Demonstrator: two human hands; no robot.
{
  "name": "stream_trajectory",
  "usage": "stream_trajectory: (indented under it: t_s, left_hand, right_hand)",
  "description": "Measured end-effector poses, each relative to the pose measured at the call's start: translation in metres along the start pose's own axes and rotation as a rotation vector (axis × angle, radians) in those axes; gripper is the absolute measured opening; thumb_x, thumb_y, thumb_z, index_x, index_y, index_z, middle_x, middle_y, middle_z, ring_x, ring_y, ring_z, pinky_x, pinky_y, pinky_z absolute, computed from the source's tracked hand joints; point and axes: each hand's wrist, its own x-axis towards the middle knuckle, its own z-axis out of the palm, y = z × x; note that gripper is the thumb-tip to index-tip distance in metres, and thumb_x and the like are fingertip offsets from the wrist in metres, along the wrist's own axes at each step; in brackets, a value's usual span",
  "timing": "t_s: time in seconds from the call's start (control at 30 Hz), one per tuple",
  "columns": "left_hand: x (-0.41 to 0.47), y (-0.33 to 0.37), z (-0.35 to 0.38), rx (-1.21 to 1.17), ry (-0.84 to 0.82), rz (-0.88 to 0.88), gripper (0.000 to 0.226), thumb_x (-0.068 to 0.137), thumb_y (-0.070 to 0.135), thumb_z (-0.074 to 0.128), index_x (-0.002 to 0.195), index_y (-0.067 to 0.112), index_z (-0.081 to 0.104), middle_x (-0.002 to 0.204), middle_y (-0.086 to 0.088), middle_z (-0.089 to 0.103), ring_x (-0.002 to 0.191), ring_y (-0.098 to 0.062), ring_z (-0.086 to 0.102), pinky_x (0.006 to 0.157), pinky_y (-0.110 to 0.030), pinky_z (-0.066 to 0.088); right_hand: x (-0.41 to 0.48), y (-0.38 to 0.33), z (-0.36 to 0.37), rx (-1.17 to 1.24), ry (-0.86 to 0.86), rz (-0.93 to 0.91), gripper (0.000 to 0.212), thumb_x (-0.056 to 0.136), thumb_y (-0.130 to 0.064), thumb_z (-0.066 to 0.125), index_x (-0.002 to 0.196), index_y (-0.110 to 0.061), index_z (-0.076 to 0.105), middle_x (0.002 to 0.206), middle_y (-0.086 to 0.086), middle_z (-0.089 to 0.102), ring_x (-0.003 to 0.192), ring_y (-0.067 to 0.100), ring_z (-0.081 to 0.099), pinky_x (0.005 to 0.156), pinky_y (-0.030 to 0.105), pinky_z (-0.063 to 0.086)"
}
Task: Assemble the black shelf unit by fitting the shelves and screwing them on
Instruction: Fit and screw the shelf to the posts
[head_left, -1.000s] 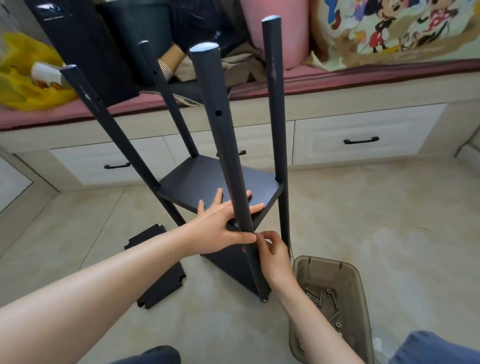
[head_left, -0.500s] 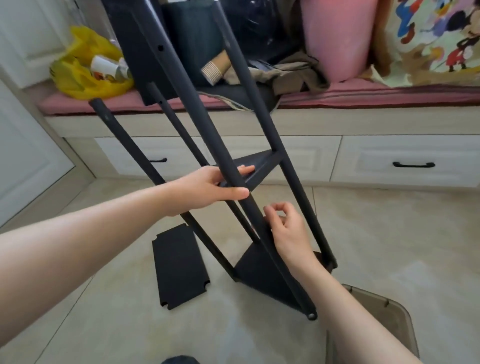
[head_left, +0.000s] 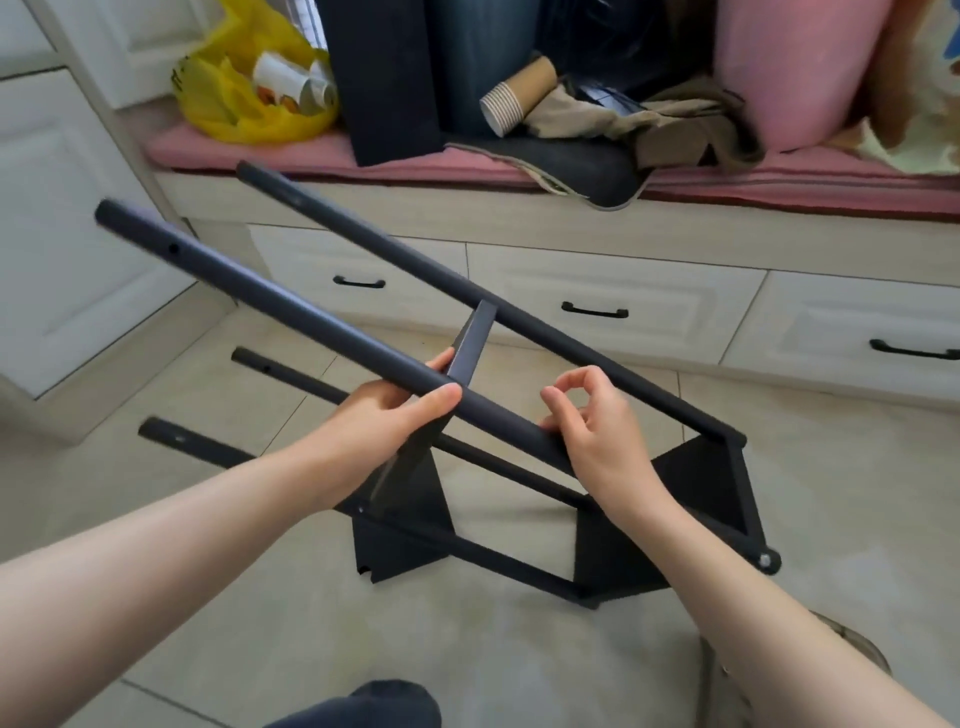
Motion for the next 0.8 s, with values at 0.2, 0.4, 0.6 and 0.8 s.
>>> stream_trajectory:
  t_s: [0.2,0.4,0.6,0.8]
  left_hand:
    - [-0.029,-0.043,0.005,-0.233,0.048,-0.115,0.067,0.075,0.054,0.067,0.138,0.055,0.045,0.141,0.007,0.059,0.139,-0.02,0.047,0.117,-0.052,0.036]
    - [-0.035,-0.071,0.023,-0.28,0.033,-0.168,0.093,0.072,0.059,0.065,0.156,0.039,0.029,0.149,0.008,0.05,0.141,-0.015,0.043,0.115,-0.038,0.04]
    - [-0.029,-0.102,0.034,-0.319,-0.021,-0.245,0.089,0.07,0.063,0.067,0.151,0.033,0.044,0.137,0.011,0.063,0.133,-0.011,0.054,0.109,-0.039,0.049]
    - [-0.031,-0.115,0.04,-0.353,0.002,-0.254,0.078,0.065,0.068,0.068,0.129,0.025,0.064,0.123,0.014,0.071,0.123,-0.002,0.06,0.095,-0.026,0.057]
  right_hand:
    - [-0.007,0.003,0.019,-0.101,-0.115,-0.004,0.006,0.101,-0.03,0.054,0.1,-0.025,0.05,0.073,-0.003,0.072,0.072,0.001,0.068,0.067,0.013,0.051]
    - [-0.013,0.016,0.016,-0.156,-0.191,0.015,0.009,0.1,-0.03,0.055,0.102,-0.023,0.05,0.074,0.001,0.073,0.075,0.006,0.071,0.077,0.031,0.058]
    - [-0.018,0.035,0.011,-0.184,-0.213,0.015,0.008,0.099,-0.032,0.055,0.101,-0.026,0.05,0.072,0.004,0.073,0.074,0.01,0.071,0.079,0.044,0.058]
    - [-0.027,0.04,0.01,-0.197,-0.195,-0.044,0.013,0.097,-0.039,0.054,0.103,-0.028,0.049,0.072,0.002,0.073,0.074,0.009,0.071,0.078,0.045,0.059]
